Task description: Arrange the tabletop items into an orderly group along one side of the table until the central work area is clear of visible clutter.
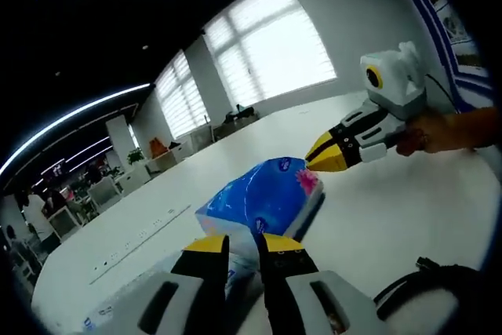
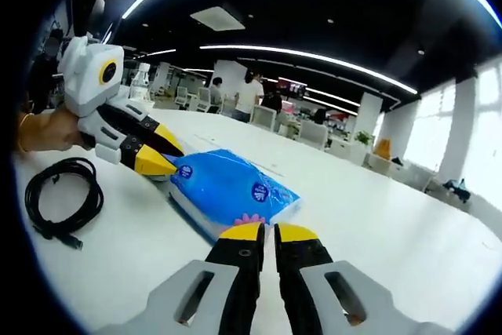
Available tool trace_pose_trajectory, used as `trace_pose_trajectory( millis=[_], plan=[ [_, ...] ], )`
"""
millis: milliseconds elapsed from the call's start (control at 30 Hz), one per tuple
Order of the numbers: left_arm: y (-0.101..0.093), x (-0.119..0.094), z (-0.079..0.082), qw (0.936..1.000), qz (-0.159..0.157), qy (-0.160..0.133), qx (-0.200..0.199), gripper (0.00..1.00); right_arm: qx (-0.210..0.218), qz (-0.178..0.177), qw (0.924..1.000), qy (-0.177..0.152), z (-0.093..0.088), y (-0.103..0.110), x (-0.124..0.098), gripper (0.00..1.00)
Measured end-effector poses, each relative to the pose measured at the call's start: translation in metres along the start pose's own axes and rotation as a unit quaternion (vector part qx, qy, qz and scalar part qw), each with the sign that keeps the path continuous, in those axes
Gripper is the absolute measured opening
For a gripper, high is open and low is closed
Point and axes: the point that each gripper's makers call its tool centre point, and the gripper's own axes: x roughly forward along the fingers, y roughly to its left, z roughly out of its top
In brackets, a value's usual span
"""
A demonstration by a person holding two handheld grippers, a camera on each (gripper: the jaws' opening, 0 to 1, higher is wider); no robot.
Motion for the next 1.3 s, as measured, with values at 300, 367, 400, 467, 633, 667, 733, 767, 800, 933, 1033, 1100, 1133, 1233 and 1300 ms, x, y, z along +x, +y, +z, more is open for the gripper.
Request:
trace_pose_trajectory(
  millis=[300,367,400,467,633,667,733,767,800,933,1033,1100,1133,1233,1300],
  plan=[
    [0.001,-0.004,0.000,1.0000,0.004,-0.001,-0.003,0.16,0.013,0.000,0.9999,-0.003,0.003,-0.001,-0.004,0.07],
    [0.000,-0.004,-0.002,1.0000,0.003,0.002,-0.007,0.17,0.009,0.000,0.9999,-0.007,0.007,0.001,-0.006,0.07],
    [-0.001,-0.005,-0.003,1.0000,0.002,0.005,-0.006,0.17,0.007,0.000,0.9999,-0.009,0.008,0.001,-0.006,0.07],
    [-0.002,-0.007,-0.005,0.9999,0.001,0.010,-0.007,0.18,0.004,0.000,0.9999,-0.011,0.010,0.003,-0.008,0.07],
    [0.004,-0.015,-0.009,0.9995,0.009,0.018,-0.025,0.21,0.012,0.013,0.9998,-0.008,0.010,0.011,-0.009,0.08],
    [0.004,-0.017,-0.008,0.9995,0.011,0.017,-0.025,0.21,0.012,0.014,0.9998,-0.007,0.010,0.012,-0.009,0.09],
    [0.007,-0.020,-0.008,0.9995,0.015,0.016,-0.023,0.21,0.010,0.014,0.9998,-0.005,0.010,0.014,-0.010,0.10],
    [0.007,-0.022,-0.009,0.9994,0.016,0.017,-0.025,0.22,0.009,0.015,0.9998,-0.005,0.012,0.015,-0.010,0.11],
    [0.008,-0.023,-0.009,0.9994,0.016,0.017,-0.026,0.22,0.012,0.019,0.9997,-0.006,0.014,0.017,-0.010,0.12],
    [0.010,-0.030,-0.012,0.9990,0.022,0.022,-0.034,0.24,0.014,0.022,0.9996,-0.008,0.021,0.024,-0.010,0.17],
    [0.014,-0.035,-0.019,0.9985,0.031,0.036,-0.028,0.25,0.010,0.025,0.9996,-0.011,0.027,0.027,-0.010,0.17],
    [0.018,-0.040,-0.021,0.9983,0.036,0.038,-0.027,0.26,0.013,0.030,0.9994,-0.009,0.029,0.031,-0.011,0.19],
    [0.019,-0.042,-0.021,0.9980,0.037,0.038,-0.033,0.26,0.015,0.031,0.9994,-0.008,0.030,0.033,-0.011,0.20],
    [0.023,-0.047,-0.022,0.9975,0.043,0.039,-0.041,0.28,0.013,0.037,0.9992,-0.006,0.033,0.040,-0.012,0.20],
    [0.025,-0.051,-0.023,0.9971,0.047,0.042,-0.043,0.30,0.013,0.041,0.9991,-0.006,0.035,0.043,-0.011,0.20]
  ],
)
